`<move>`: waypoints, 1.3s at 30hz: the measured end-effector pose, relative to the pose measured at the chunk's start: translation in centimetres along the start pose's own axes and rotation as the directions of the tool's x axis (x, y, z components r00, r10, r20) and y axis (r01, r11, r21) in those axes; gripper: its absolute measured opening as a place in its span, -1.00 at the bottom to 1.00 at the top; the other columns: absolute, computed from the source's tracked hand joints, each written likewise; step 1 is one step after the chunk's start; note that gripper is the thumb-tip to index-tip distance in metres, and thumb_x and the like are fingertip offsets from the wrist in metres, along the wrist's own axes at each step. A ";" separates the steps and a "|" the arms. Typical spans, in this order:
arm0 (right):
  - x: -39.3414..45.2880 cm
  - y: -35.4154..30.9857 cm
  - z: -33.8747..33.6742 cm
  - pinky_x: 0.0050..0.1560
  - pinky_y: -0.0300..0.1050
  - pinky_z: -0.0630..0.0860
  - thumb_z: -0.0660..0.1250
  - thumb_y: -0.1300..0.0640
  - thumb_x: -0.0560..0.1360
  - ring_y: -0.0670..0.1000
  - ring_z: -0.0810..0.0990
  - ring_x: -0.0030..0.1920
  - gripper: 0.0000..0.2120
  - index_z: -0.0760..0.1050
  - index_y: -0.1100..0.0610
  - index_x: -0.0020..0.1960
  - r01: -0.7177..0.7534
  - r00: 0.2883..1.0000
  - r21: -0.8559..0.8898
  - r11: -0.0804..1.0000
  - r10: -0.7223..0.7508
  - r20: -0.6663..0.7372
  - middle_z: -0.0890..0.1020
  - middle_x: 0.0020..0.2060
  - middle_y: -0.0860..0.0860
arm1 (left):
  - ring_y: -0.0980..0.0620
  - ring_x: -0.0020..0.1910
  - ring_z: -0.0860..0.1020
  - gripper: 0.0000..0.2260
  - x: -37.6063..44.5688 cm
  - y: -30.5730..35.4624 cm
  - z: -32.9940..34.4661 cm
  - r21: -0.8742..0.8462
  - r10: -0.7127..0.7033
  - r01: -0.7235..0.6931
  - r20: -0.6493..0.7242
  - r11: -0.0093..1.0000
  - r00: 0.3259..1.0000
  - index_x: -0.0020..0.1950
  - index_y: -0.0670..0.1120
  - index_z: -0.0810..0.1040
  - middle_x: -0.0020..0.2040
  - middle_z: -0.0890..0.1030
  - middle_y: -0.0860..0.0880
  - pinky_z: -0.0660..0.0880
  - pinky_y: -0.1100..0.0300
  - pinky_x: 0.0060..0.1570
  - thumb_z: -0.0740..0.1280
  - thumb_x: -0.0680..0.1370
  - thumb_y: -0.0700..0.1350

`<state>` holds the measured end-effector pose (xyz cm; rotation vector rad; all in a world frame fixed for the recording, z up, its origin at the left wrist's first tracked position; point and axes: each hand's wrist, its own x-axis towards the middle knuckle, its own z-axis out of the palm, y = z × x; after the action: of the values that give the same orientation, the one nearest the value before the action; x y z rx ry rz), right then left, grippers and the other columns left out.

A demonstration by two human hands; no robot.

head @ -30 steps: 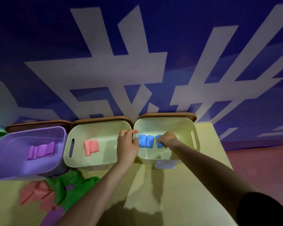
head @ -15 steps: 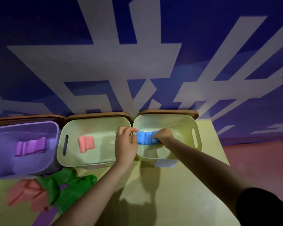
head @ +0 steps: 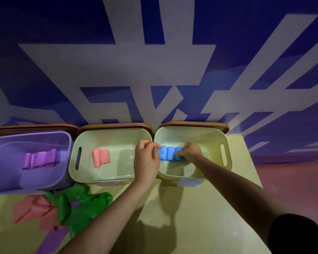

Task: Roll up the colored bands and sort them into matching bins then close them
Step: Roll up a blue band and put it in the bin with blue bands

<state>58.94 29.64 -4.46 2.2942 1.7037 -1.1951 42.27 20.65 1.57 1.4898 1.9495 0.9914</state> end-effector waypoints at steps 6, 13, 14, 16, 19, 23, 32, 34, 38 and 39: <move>-0.1 0.2 0.4 -0.05 -0.06 0.53 0.44 -0.04 0.43 0.04 0.53 -0.14 -0.73 0.50 0.16 -0.12 0.072 0.997 -0.027 0.997 -0.073 -0.019 0.56 -0.18 0.08 | 0.06 -0.09 0.46 -0.83 -0.1 0.0 0.0 0.021 -0.005 0.005 -0.005 1.000 1.000 -0.12 -0.06 0.59 0.01 0.41 0.07 0.38 0.23 -0.21 0.25 0.51 -0.28; 0.2 -0.1 -0.2 -0.12 -0.06 0.55 0.46 -0.06 0.40 0.04 0.53 -0.23 -0.69 0.46 0.13 -0.31 0.068 0.997 0.007 0.998 -0.069 0.044 0.57 -0.26 0.10 | 0.10 -0.16 0.43 -0.82 0.0 0.0 0.1 0.024 -0.012 0.012 0.000 1.000 1.000 -0.12 -0.05 0.58 0.01 0.42 0.06 0.35 0.25 -0.24 0.25 0.50 -0.29; 0.3 -0.2 -0.3 -0.13 -0.06 0.55 0.46 -0.07 0.39 0.04 0.54 -0.24 -0.68 0.47 0.13 -0.31 0.071 0.996 0.011 0.997 -0.072 0.057 0.57 -0.27 0.10 | 0.10 -0.16 0.43 -0.82 0.0 0.0 0.1 0.024 -0.011 0.011 0.000 1.000 1.000 -0.12 -0.05 0.58 0.01 0.41 0.07 0.35 0.25 -0.24 0.25 0.50 -0.30; 0.4 -0.4 -0.2 -0.16 -0.09 0.54 0.47 -0.09 0.39 0.04 0.55 -0.25 -0.68 0.50 0.15 -0.28 0.075 0.994 0.024 0.997 -0.077 0.079 0.57 -0.29 0.09 | 0.09 -0.17 0.44 -0.81 0.0 0.0 0.1 0.026 -0.006 0.006 0.001 1.000 1.000 -0.12 -0.04 0.57 0.00 0.40 0.08 0.34 0.25 -0.26 0.24 0.50 -0.30; 0.6 -0.4 -0.2 -0.16 -0.10 0.54 0.47 -0.12 0.37 0.03 0.55 -0.25 -0.65 0.56 0.19 -0.20 0.061 0.994 0.033 0.998 -0.064 0.091 0.58 -0.28 0.09 | 0.08 -0.14 0.45 -0.82 0.0 -0.1 0.2 0.033 0.001 -0.001 -0.002 0.999 1.000 -0.12 -0.05 0.58 -0.01 0.40 0.08 0.37 0.23 -0.24 0.25 0.51 -0.29; 0.7 -0.3 -0.4 -0.21 -0.12 0.51 0.47 -0.12 0.35 0.02 0.54 -0.28 -0.65 0.55 0.18 -0.20 0.044 0.994 0.040 0.998 -0.048 0.099 0.55 -0.31 0.07 | 0.05 -0.12 0.46 -0.82 0.1 -0.2 0.2 0.045 -0.004 0.004 0.001 0.999 1.000 -0.12 -0.04 0.58 -0.01 0.39 0.09 0.39 0.21 -0.22 0.25 0.52 -0.28; 1.4 -0.1 0.1 -0.23 -0.15 0.44 0.43 0.00 0.43 0.06 0.52 -0.20 -0.71 0.49 0.23 -0.12 -0.067 0.994 0.106 0.992 0.058 0.089 0.54 -0.20 0.12 | 0.08 -0.12 0.45 -0.81 0.0 -0.1 0.3 0.041 -0.005 0.005 -0.003 0.999 1.000 -0.12 -0.03 0.59 0.00 0.38 0.10 0.40 0.21 -0.22 0.25 0.51 -0.28; 1.3 0.0 0.3 -0.25 -0.16 0.44 0.46 -0.06 0.40 0.05 0.53 -0.20 -0.65 0.49 0.22 -0.11 -0.074 0.995 0.106 0.992 0.066 0.072 0.54 -0.21 0.10 | 0.08 -0.11 0.45 -0.81 0.1 0.0 0.3 0.043 0.000 0.001 -0.008 0.999 1.000 -0.12 -0.03 0.59 0.00 0.38 0.10 0.40 0.21 -0.22 0.25 0.51 -0.28; 1.2 0.4 -0.2 -0.21 -0.17 0.39 0.40 -0.10 0.44 0.04 0.47 -0.17 -0.69 0.47 0.16 -0.20 -0.029 0.994 0.006 1.000 0.028 0.102 0.50 -0.23 0.06 | 0.08 -0.06 0.45 -0.82 0.1 0.0 0.3 0.056 0.001 0.000 -0.007 0.998 1.000 -0.12 -0.04 0.60 0.00 0.38 0.09 0.42 0.20 -0.19 0.25 0.51 -0.28; 1.3 0.5 -0.1 -0.23 -0.17 0.38 0.41 -0.06 0.43 0.05 0.46 -0.18 -0.70 0.45 0.15 -0.23 -0.015 0.995 0.012 1.000 0.014 0.099 0.49 -0.26 0.06 | 0.07 -0.06 0.45 -0.82 0.1 -0.1 0.3 0.057 0.003 -0.002 -0.008 0.998 1.000 -0.12 -0.05 0.60 0.00 0.37 0.10 0.41 0.20 -0.20 0.25 0.51 -0.28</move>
<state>59.59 30.49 -5.33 2.2099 1.6478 -1.2970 42.45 20.81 1.33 1.5215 1.9971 0.9515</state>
